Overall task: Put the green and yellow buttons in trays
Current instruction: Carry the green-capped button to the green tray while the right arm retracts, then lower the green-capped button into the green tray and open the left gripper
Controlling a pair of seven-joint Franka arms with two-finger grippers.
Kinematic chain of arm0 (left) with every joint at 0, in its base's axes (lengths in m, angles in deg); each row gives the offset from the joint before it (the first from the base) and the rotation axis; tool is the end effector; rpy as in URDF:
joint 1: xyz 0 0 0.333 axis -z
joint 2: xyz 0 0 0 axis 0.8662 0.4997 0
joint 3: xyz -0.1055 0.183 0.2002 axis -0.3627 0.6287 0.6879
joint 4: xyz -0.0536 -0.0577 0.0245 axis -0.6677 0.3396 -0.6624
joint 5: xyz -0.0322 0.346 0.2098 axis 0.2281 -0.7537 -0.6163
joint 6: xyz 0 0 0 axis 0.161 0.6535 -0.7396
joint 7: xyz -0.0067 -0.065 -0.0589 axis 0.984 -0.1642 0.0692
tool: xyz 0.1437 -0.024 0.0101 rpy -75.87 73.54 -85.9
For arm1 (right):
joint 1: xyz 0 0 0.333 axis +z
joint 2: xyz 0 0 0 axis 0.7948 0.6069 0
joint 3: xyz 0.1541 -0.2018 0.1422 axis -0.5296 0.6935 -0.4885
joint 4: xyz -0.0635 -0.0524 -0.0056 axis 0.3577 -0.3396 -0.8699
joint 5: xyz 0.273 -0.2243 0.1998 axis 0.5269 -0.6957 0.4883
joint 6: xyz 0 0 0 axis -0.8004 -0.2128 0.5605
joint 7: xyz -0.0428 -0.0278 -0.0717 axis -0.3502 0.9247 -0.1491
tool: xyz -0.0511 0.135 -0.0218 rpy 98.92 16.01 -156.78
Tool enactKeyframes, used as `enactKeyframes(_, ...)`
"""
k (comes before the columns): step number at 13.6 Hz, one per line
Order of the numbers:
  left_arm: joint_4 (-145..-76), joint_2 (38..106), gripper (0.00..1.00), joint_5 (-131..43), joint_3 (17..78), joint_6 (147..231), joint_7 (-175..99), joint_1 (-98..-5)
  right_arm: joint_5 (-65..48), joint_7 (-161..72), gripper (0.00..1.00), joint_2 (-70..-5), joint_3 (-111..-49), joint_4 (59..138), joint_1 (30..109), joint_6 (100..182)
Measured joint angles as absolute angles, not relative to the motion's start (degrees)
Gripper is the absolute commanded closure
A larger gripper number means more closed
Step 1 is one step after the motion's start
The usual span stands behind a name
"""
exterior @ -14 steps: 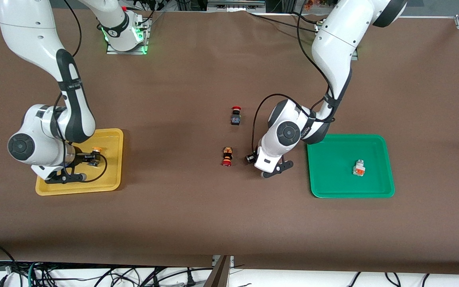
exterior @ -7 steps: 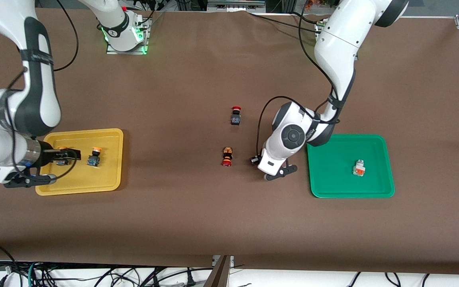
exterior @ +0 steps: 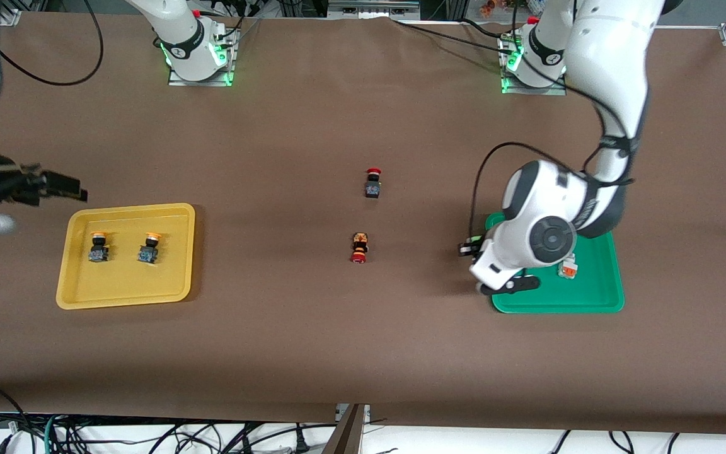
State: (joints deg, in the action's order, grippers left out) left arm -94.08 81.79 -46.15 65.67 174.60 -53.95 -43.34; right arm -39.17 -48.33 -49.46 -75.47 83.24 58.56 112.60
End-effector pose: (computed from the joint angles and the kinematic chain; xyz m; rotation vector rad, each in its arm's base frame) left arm 0.6378 -0.2083 0.2456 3.0868 0.2036 -0.4581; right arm 0.6076 -0.0196 0.4969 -3.0427 -0.1305 0.1912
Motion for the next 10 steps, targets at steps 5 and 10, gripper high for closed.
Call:
enactKeyframes(5,-97.58,81.71,1.00,-46.77,65.94,172.12,-47.11,-50.55,-46.97,-48.26,0.00,-57.37,-79.07,88.02,55.05,112.04)
enactKeyframes(10,-98.34,87.60,0.98,-46.77,65.85,179.41,-44.89,-51.12,-49.18,-47.46,0.00,-58.97,-84.86,88.15,54.15,112.90)
